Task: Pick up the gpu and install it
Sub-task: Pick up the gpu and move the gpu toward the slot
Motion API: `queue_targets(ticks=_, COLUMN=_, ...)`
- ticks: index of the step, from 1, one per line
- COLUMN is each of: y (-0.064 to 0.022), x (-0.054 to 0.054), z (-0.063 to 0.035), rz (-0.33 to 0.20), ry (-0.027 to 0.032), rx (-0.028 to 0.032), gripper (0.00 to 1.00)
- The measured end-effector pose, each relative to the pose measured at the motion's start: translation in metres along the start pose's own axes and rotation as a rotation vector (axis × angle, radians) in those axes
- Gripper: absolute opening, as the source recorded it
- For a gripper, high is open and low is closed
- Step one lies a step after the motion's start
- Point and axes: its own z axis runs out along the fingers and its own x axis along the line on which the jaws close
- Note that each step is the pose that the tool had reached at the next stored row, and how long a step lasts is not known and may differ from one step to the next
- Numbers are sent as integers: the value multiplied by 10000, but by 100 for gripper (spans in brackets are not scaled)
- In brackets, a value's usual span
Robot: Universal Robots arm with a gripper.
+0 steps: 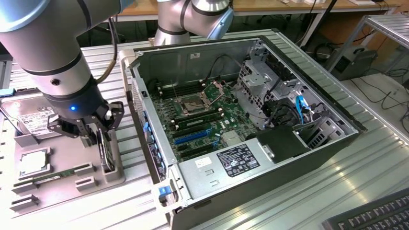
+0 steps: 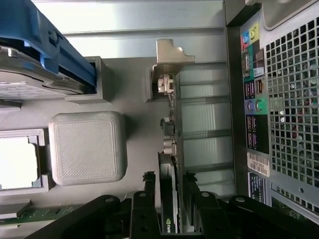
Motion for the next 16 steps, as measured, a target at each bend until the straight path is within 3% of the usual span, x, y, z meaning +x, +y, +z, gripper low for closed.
queue_targets(ticks=13, y=3, x=8, z=30, rz=297, ry=-8, rx=32, gripper=36)
queue_targets(ticks=16, y=3, x=9, z=33, rz=297, ry=-8, rx=32, gripper=28)
